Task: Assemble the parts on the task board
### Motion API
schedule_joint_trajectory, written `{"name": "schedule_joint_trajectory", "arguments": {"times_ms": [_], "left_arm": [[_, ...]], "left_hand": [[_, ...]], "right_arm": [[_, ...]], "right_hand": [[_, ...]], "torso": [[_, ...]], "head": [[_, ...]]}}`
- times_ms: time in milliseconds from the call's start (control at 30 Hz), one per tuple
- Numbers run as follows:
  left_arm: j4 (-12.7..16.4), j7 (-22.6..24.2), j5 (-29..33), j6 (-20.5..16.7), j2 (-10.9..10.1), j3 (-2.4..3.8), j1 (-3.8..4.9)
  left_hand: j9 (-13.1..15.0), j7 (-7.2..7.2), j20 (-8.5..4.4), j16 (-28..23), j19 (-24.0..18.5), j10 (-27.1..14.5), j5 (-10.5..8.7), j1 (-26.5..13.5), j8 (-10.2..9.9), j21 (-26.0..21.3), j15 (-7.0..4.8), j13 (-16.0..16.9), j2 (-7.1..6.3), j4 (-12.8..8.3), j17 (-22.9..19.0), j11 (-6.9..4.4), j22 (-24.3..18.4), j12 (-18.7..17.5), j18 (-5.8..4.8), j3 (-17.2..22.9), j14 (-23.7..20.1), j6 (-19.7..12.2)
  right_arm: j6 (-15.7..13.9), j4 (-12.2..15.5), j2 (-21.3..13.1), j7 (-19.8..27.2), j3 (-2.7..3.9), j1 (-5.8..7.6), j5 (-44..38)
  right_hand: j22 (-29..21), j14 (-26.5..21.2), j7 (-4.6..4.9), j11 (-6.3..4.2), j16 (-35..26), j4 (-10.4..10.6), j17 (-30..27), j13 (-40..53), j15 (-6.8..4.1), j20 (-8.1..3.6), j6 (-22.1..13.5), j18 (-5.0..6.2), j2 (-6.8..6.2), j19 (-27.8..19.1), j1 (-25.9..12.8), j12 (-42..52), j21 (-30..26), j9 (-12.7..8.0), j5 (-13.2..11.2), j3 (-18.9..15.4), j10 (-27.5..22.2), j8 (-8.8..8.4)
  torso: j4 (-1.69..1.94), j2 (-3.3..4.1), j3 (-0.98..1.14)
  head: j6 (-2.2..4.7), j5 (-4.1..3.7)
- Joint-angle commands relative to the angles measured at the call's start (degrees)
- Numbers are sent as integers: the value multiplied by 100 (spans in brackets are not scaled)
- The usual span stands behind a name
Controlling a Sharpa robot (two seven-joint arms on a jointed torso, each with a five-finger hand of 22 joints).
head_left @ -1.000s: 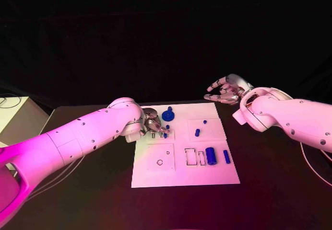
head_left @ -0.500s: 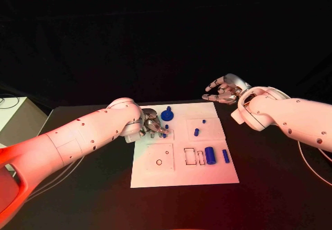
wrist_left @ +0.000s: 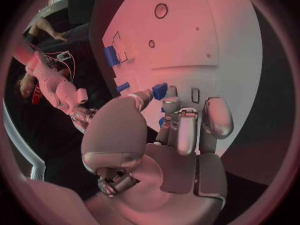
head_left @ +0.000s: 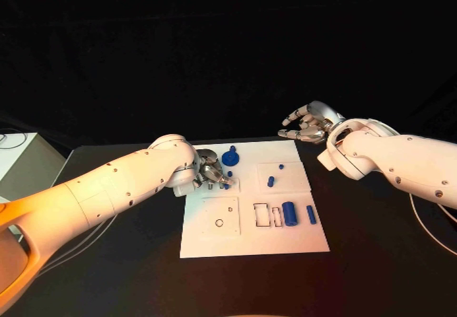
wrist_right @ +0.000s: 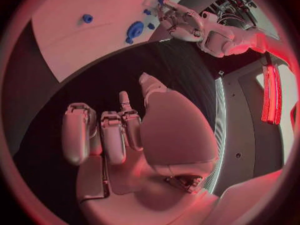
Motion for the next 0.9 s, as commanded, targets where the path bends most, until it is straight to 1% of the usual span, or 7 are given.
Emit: {"name": "schedule_joint_trajectory", "arguments": {"times_ms": [33, 167, 333, 433, 600, 700, 900], "left_arm": [[13, 27, 78, 7, 9, -4, 9], [16, 32, 130, -42, 6, -6, 9], [33, 38, 196, -101, -2, -7, 8], [42, 39, 240, -149, -12, -7, 8], [59, 36, 377, -276, -50, -6, 7], [82, 32, 437, -320, -73, -6, 6], [153, 13, 475, -433, -127, -4, 5]], "left_hand": [[7, -22, -8, 9, -19, -32, 2, 65, 40, 13, -36, -7, -11, -8, 945, -4, 1, -28, -107, 46, 381, 2], [80, -62, -19, -1, -43, -42, 4, 189, 165, 7, -58, -34, -21, -53, 930, -35, -16, -53, -100, 247, 373, 74], [475, -177, -92, -5, -55, -46, 3, 323, 589, 12, -140, -109, -37, -213, 924, -131, -4, -123, -100, 768, 369, 28], [714, -226, -131, 4, -55, -25, 6, 396, 790, 14, -181, -133, -21, -406, 937, -182, 3, -150, -101, 1192, 375, -43], [1111, -251, -162, 7, -78, -56, 15, 219, 1080, -2, -206, -309, -50, -696, 946, -214, -20, -278, -94, 1935, 377, -124], [1222, -259, -165, 9, -71, -44, 10, 120, 1129, 5, -213, -319, -98, -832, 950, -212, -6, -280, -98, 2174, 379, -157], [1301, -265, -168, 38, -52, 1, 13, 32, 1171, 20, -219, -291, -116, -919, 992, -219, 27, -250, -104, 2319, 398, -139]], "right_arm": [[84, -8, 10, -4, 4, 0, -63], [103, -22, 22, -16, 3, -1, -64], [121, -37, 32, -24, 3, -5, -64], [118, -46, 35, -34, 3, -8, -72], [103, -56, 36, -41, 3, -13, -87], [101, -59, 35, -42, 3, -16, -90], [101, -60, 27, -44, 3, -18, -92]], "right_hand": [[438, 555, 13, -10, -31, 0, 1335, 958, 28, 18, -20, -54, 38, 262, 27, 25, -15, -7, 7, 19, 37, 21], [438, 555, 13, -10, -31, 0, 1335, 958, 28, 18, -20, -54, 38, 262, 27, 25, -15, -7, 7, 19, 37, 21], [438, 555, 13, -10, -31, 0, 1335, 958, 28, 18, -20, -54, 38, 262, 27, 25, -15, -7, 7, 19, 37, 21], [430, 554, 14, -10, -33, -6, 1330, 954, 28, 18, -22, -51, 41, 259, 39, 22, -25, -8, -3, 30, 33, 22], [424, 553, 14, -10, -35, -6, 1328, 947, 28, 18, -22, -50, 41, 258, 39, 16, -31, -8, -3, 31, 25, 22], [424, 553, 14, -10, -35, -6, 1328, 947, 28, 18, -22, -50, 41, 258, 39, 16, -31, -8, -3, 31, 25, 22], [426, 554, 15, -9, -33, -6, 1331, 947, 28, 18, -25, -50, 39, 258, 40, 16, -29, -8, -2, 34, 25, 22]], "torso": [[2, 0, -2], [3, 3, -3], [-1, 8, -2], [-3, 6, -2], [-6, 8, 2], [-3, 7, 3], [12, 10, -5]], "head": [[-1, 14], [-3, 20], [-3, 19], [-8, 12], [-3, 0], [3, 0], [3, -3]]}}
